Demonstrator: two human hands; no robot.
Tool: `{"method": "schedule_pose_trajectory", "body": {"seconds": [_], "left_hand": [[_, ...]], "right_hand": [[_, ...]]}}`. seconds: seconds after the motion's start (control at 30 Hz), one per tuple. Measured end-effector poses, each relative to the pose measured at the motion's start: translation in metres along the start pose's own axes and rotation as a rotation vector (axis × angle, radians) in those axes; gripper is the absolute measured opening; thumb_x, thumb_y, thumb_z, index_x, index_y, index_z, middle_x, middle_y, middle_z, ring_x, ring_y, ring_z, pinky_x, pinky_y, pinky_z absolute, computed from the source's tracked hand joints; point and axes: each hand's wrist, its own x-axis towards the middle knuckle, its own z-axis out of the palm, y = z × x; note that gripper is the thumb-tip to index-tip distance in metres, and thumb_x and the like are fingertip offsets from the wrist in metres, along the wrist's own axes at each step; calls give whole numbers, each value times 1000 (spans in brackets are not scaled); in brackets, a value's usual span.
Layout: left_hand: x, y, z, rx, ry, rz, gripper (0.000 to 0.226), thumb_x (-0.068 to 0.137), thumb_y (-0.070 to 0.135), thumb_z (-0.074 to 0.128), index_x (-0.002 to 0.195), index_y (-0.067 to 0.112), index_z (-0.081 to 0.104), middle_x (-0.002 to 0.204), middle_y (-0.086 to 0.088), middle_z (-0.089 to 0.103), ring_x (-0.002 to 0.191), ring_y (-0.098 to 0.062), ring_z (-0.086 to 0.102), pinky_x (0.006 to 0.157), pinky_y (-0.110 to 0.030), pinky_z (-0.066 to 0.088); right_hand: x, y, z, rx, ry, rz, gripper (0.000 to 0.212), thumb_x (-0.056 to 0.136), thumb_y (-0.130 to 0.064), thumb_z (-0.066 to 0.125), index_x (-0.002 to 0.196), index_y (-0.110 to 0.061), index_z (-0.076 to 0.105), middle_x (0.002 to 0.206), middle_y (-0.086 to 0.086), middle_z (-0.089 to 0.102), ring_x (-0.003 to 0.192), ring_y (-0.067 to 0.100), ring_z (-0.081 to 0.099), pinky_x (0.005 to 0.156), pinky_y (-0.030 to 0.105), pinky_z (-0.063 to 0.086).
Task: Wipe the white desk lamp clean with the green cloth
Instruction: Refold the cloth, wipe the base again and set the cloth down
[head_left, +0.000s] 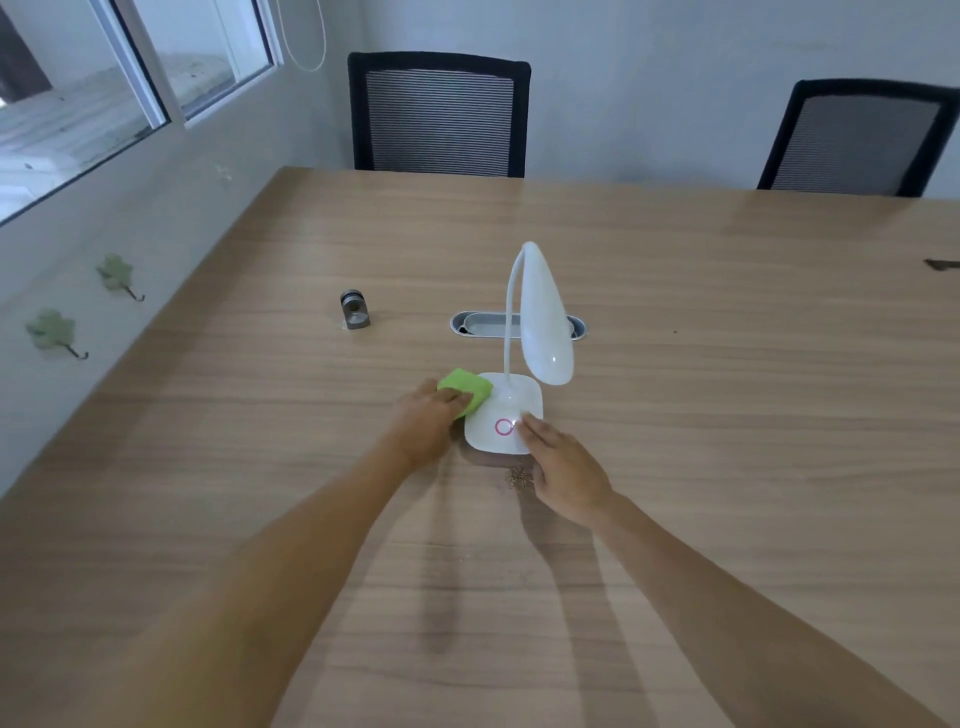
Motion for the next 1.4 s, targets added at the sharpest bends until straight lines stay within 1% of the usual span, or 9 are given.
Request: {"method": "schedule_pose_trajectory", "body": {"seconds": [0.1,0.17,0.4,0.6,0.77,0.93,1.13,1.27,1.4], "left_hand": [[-21,-10,-1,163,173,288,45,70,10,57,111,17,74,107,5,76,81,-23,64,51,-23,50],[-33,-26,1,252,264,407,47,67,14,43,98,18,79,90,10,77,72,-16,53,40,-18,43],[-16,-22,-20,164,312,180,46,69,13,38,93,2,76,74,-9,74,60,-31,65,38,-28,50],[-27,-1,-5,145,149,292,46,43,4,78,89,10,78,80,0,77,65,-29,69,38,-25,48],[-59,-22,-4,241,309,528,47,66,17,44,98,13,78,87,6,76,73,-20,63,48,-20,53],[-42,-19,-16,231,451,270,44,69,10,43,96,4,77,87,-5,77,78,-26,54,45,-26,49],[-34,6,-10,213,268,292,47,34,11,82,80,17,78,69,8,73,60,-22,66,37,-19,44],[-55,-11,1,216,329,518,35,62,18,59,89,18,80,83,10,75,80,-18,54,46,-19,52],[-76,-41,-10,216,496,463,42,76,13,43,101,11,77,93,-1,76,83,-21,41,53,-24,53]], "right_hand": [[-3,2,2,-24,-15,-25,63,85,-2,42,144,-7,23,158,10,17,143,26,26,114,38,30],[-4,3,1,-28,-22,-27,64,85,-2,42,145,-7,21,158,10,14,144,25,23,115,38,29],[-4,1,0,8,-7,-20,61,86,-2,41,144,-6,25,157,12,17,143,27,25,117,39,28],[-1,2,-4,20,-30,1,57,89,-4,38,144,-9,25,158,7,16,144,21,23,118,35,25],[0,1,-7,45,-29,14,55,89,-3,36,144,-10,28,157,6,20,143,18,24,118,32,24],[0,-2,-9,78,-33,35,55,90,-4,36,144,-11,28,158,4,19,144,17,23,118,31,25],[1,-1,-12,81,-54,42,54,90,-4,36,144,-12,28,158,3,19,143,17,24,117,28,24],[1,-1,-13,85,-54,48,53,91,-5,35,143,-13,29,158,1,20,143,15,26,116,28,26],[1,0,-14,95,-51,59,53,90,-5,36,142,-15,33,157,-1,23,141,13,29,115,27,29]]}}
